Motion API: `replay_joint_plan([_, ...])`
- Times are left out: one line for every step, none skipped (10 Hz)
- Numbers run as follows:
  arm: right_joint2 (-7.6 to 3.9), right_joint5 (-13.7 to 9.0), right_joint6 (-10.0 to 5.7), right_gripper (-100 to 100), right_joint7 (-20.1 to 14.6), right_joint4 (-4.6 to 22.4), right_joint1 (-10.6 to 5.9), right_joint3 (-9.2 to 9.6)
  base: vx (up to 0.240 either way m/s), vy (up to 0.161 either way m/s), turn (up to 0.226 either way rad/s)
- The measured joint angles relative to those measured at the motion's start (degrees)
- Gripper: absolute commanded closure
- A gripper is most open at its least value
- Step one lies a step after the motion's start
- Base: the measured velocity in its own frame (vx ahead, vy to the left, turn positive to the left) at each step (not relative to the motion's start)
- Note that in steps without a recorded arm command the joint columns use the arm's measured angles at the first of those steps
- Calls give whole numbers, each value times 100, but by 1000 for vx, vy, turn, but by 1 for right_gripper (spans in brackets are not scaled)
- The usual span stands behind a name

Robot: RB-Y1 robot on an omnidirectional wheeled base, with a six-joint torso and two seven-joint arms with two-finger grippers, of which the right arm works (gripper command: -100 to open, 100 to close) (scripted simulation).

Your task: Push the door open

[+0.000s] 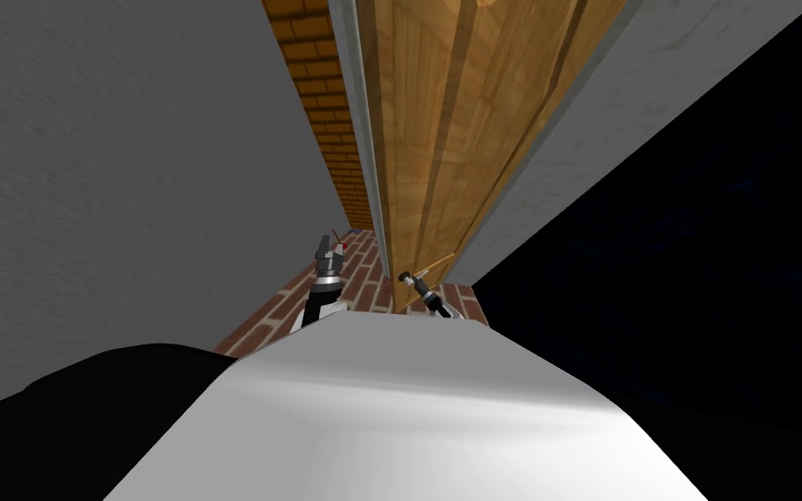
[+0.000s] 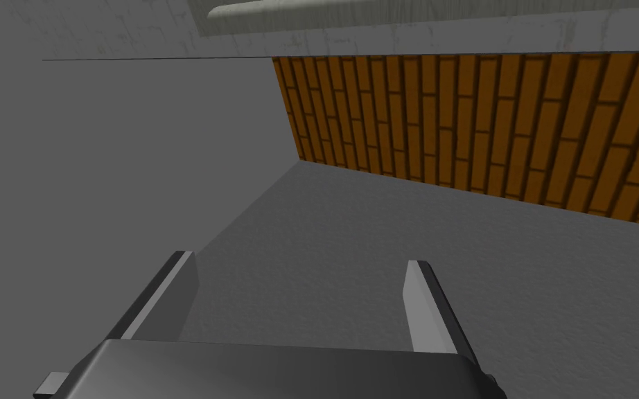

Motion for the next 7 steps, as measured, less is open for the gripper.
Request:
replay_joint_plan([-92,17,-58,100,-48,-56,20,94,-61,-154,31])
replay_joint_plan([-165,34,-94,100,-89,-123,46,178,-55,-123,16])
replay_joint_plan([-242,46,-134,100,-129,-172,69,247,-61,-125,26])
replay_joint_plan([-330,62,-205,100,-168,-220,95,330,-97,-120,95])
replay_joint_plan([-425,72,-231,100,-209,-323,115,392,-110,-128,71])
replay_joint_plan([-554,81,-259,100,-275,-443,127,471,-96,-106,43])
replay_joint_plan([-623,89,-323,100,-321,-469,117,528,-68,-80,37])
